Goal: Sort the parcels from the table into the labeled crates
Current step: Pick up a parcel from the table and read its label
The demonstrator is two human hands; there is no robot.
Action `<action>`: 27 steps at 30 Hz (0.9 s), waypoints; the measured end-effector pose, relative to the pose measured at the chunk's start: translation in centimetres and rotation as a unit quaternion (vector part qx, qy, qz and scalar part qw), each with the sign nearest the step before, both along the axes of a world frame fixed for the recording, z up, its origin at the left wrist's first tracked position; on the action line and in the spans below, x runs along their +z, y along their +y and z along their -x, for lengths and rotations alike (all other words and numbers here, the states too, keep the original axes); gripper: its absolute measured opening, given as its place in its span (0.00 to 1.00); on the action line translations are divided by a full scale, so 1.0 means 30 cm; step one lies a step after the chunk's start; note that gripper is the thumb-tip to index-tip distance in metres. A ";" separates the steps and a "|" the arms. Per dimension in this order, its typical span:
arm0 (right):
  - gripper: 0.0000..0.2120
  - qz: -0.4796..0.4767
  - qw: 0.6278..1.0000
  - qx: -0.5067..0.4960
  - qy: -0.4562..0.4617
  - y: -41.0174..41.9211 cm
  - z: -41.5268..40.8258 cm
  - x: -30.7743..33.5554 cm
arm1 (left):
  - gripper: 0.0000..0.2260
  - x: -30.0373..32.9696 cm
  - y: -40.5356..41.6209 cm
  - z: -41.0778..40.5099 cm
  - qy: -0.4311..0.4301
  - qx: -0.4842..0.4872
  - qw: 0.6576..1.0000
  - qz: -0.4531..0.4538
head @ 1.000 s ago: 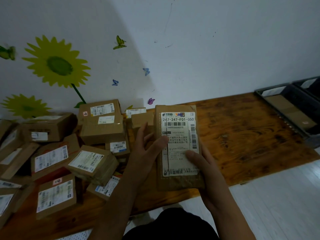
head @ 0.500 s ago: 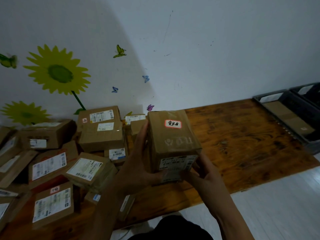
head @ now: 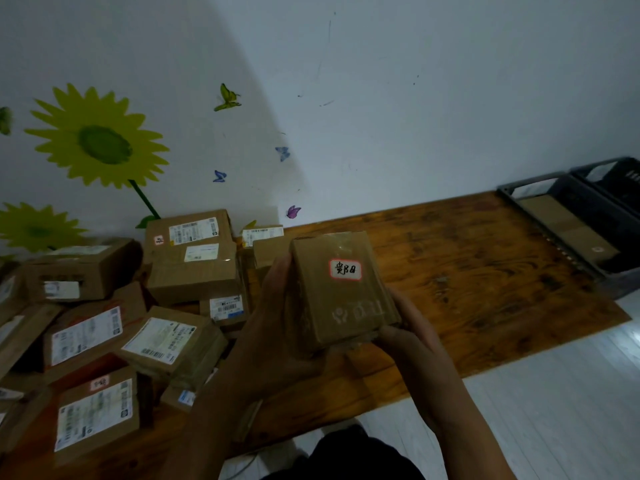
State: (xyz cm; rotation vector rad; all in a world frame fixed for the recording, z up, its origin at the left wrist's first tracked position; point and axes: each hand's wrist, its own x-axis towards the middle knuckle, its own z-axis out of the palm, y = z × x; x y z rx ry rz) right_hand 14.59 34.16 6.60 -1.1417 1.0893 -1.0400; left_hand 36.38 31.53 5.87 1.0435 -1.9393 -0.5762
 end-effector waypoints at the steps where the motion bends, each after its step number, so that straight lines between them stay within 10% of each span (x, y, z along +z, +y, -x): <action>1: 0.26 -0.007 1.000 -0.001 0.001 -0.004 0.000 0.003 | 0.53 -0.012 -0.004 -0.004 -0.006 0.000 1.000 0.014; 10: 0.32 -0.042 0.994 -0.097 0.002 0.016 0.005 -0.006 | 0.54 -0.098 -0.016 0.025 -0.098 -0.016 0.993 0.069; 19: 0.24 -0.068 0.975 -0.208 -0.028 0.051 0.167 -0.053 | 0.52 -0.137 -0.039 0.276 0.047 -0.098 0.981 -0.162; 27: 0.38 -0.125 0.954 -0.268 -0.040 0.148 0.557 -0.064 | 0.40 -0.104 -0.054 0.816 0.189 -0.127 0.874 -0.430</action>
